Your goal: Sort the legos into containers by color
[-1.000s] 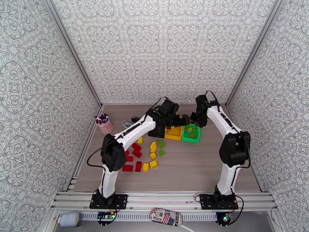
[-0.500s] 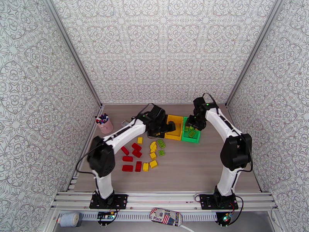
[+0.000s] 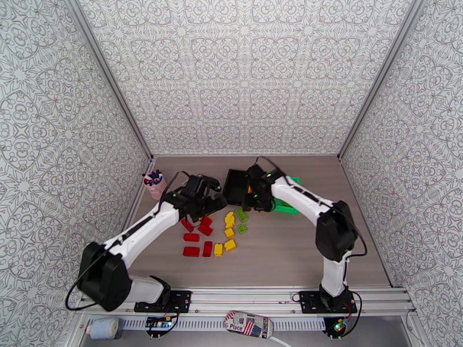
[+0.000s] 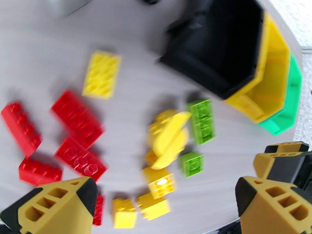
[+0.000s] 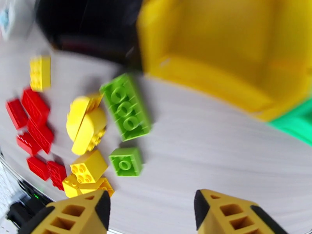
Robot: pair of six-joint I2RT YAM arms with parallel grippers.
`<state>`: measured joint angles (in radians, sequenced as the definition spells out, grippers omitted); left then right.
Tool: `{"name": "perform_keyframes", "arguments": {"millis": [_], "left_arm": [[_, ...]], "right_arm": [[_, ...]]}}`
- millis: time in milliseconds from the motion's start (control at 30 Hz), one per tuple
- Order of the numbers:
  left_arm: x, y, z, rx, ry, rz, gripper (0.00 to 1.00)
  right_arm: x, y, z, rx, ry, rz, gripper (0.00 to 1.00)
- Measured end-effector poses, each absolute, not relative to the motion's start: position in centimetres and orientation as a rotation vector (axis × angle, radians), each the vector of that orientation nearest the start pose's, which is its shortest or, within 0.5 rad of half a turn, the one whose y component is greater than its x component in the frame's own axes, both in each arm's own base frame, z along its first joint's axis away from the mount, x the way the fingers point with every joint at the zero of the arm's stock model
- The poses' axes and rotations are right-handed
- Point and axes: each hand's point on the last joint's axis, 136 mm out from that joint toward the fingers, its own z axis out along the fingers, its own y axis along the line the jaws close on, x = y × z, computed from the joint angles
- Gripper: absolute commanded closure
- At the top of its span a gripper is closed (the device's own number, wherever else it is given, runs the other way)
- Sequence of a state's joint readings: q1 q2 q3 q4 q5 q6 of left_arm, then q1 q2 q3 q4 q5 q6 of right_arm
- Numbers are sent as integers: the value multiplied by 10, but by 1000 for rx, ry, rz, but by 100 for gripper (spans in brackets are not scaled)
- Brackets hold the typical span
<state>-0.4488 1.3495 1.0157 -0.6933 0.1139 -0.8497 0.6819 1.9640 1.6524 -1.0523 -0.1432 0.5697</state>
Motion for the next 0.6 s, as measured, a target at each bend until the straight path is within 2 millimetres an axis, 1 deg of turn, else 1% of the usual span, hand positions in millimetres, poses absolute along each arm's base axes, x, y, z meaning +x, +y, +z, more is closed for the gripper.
{"name": "perform_keyframes", "arguments": {"millis": [133, 267, 433, 600], "left_arm": [[276, -152, 128, -553, 2672, -574, 1], [258, -142, 119, -603, 2673, -575, 1], [245, -135, 113, -645, 2669, -582, 1], [238, -132, 110, -671, 2665, -588, 1]], "right_arm": [[294, 304, 77, -281, 3081, 319, 35], [284, 312, 62, -329, 3111, 287, 35], [281, 320, 52, -358, 3128, 267, 35], [280, 322, 40, -373, 3147, 214, 36]]}}
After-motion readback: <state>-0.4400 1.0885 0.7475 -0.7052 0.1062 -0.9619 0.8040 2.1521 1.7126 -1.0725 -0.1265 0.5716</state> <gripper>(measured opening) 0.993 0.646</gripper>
